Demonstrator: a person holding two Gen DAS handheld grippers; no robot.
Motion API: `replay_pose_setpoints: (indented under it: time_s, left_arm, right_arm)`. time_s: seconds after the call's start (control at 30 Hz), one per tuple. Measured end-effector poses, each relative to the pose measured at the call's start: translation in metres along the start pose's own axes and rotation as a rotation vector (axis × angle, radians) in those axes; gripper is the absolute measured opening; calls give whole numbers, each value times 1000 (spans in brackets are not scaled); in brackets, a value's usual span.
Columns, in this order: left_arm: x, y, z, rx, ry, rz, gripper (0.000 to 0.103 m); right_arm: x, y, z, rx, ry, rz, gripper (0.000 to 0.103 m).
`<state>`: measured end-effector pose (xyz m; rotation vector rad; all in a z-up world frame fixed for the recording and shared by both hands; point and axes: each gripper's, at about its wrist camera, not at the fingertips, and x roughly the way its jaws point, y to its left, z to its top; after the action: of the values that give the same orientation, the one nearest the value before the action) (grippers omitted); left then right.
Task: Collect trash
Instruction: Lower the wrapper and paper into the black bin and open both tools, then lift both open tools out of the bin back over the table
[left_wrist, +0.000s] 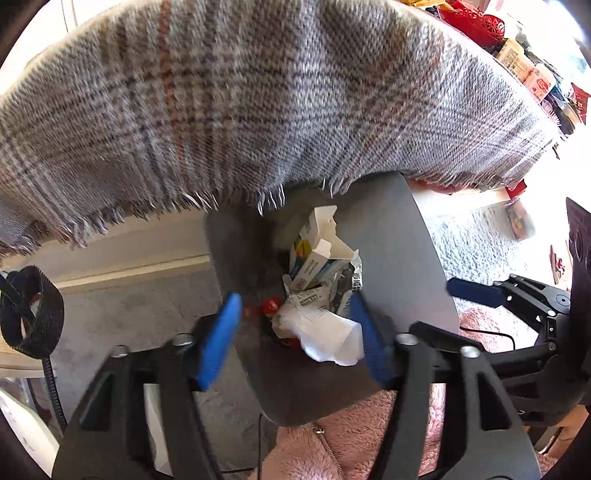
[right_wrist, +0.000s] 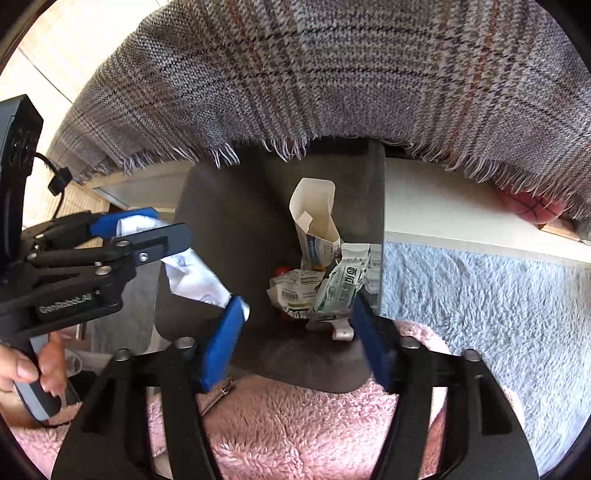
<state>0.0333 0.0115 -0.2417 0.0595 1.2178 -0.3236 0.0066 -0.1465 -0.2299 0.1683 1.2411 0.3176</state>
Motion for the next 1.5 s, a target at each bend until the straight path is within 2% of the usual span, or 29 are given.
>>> replay_pose_setpoints:
  time_s: [0.03,0.1,0.33,0.5,0.67,0.83,1.0,1.2,1.33,1.5]
  left_arm:
    - [-2,-1,1,4,-5,4,74]
    - [-9,-4,4,13,-21,18,81]
    - [-40,-5,15,2,-73,18,94]
    - [-69,-10,25,10,-125,26,95]
    - [-93,-10,43,14,-177,26,95]
    - [-106,-9,73,12,-223,13,95]
    - [-103,1,113,-30,-227,-9,95]
    - [-93,12,170,-34,-247,27,95]
    - [-83,18,208,-30,-259,19,95]
    - [-69,22,252,-23,-266,54,95]
  right_arm:
    - [-3,-1,0,0,-5,-1,80]
    - [-8,-2,2,4,-13,5,86]
    - [-27,-11,6,3,-42,-2,90]
    - [-55,-19,17,23,-96,23,96]
    - [-96,-28,40,22,-195,26,99]
    - [-128,-39,81,21,-282,47,99]
    - [-136,-51,129,25,-329,22,99]
    - [-121,-56,188,-11,-329,0,99]
    - [-111,-64,220,-20,-338,25,99]
    - [-95,-71,257,-54,-340,22,97]
